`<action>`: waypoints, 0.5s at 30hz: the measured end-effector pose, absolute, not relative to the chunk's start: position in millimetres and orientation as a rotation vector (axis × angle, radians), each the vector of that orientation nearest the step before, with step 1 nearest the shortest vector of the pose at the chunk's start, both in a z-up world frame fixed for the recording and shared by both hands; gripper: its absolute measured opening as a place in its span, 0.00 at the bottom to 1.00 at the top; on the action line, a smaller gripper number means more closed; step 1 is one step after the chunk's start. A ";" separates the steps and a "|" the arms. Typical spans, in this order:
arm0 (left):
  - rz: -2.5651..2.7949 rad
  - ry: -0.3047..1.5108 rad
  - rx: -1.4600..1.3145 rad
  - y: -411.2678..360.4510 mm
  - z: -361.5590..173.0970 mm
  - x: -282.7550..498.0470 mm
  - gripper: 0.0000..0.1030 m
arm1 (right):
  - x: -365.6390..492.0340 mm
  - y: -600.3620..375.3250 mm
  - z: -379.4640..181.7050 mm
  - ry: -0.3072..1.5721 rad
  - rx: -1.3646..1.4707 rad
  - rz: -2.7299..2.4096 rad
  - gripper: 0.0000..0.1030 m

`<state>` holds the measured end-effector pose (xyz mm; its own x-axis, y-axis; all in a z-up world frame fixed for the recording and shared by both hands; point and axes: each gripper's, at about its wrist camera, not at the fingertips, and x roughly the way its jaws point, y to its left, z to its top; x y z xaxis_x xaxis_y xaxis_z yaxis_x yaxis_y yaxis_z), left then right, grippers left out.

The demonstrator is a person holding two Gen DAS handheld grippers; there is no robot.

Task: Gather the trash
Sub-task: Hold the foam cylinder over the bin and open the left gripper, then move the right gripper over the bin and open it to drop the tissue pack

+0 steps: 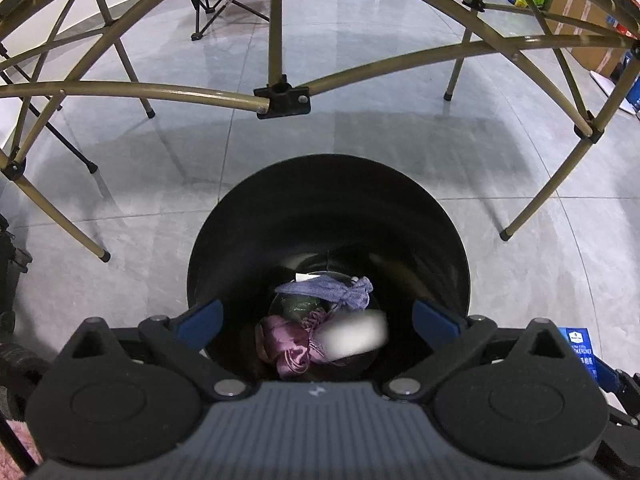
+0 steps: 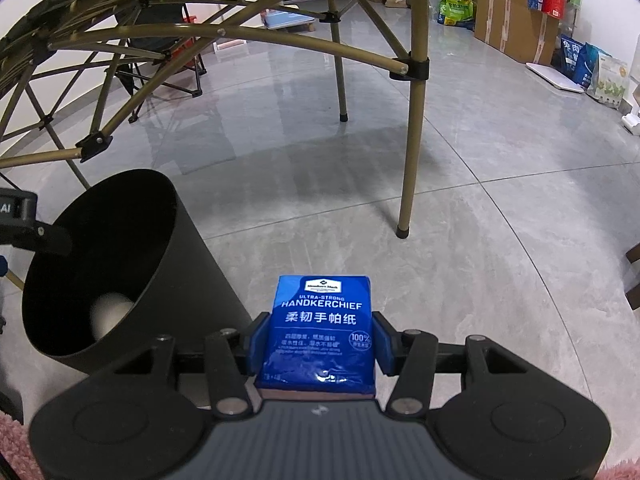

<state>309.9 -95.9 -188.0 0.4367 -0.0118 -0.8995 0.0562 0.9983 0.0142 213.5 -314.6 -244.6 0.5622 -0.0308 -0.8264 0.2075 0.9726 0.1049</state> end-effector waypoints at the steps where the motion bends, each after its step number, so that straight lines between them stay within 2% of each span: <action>1: -0.041 1.120 0.047 -96.0 -188.6 309.9 1.00 | 213.3 -314.8 -244.5 0.966 0.200 -0.140 0.50; 15: -0.030 1.122 0.044 -91.0 -188.3 307.9 1.00 | 213.0 -310.5 -241.8 0.962 0.199 -0.122 0.50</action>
<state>307.9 -91.0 -188.3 0.4334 -0.0023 -0.9012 0.0465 0.9987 0.0198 213.0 -310.5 -241.8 0.5668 -0.0151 -0.8237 0.1916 0.9749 0.1139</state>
